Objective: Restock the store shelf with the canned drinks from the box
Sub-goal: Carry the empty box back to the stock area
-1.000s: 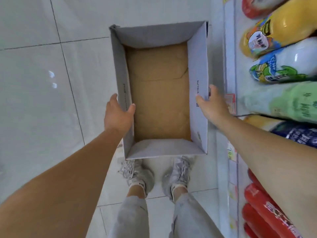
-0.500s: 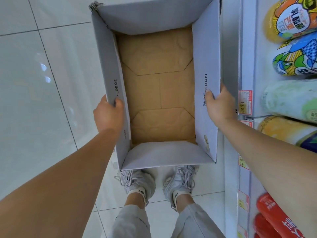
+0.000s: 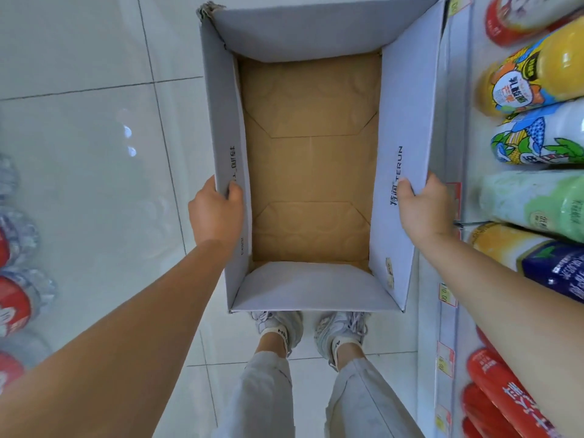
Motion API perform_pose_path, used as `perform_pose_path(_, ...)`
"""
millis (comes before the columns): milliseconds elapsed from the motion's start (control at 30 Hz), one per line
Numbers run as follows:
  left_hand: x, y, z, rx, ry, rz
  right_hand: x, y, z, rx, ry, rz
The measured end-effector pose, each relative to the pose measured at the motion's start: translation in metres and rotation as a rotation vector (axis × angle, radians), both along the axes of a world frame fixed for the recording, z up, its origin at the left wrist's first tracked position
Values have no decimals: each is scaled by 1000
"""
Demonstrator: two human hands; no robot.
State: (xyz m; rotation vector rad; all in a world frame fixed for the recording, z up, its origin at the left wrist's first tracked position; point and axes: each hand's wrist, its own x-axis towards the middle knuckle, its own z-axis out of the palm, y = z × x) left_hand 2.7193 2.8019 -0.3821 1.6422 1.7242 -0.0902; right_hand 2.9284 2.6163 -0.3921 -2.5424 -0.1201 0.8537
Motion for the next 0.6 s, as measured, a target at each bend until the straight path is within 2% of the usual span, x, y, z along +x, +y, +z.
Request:
perform_pose_path(300,-31,37,202,58,-64,134,-17,53,208,87,-78,58)
perform_pose_path(467,-72,42,339,136,-74,154,-41,76,353,132,-143,162)
perform_pose_path(600,-112,25,418,168,-115,196,-64,79,434,173,-145,266)
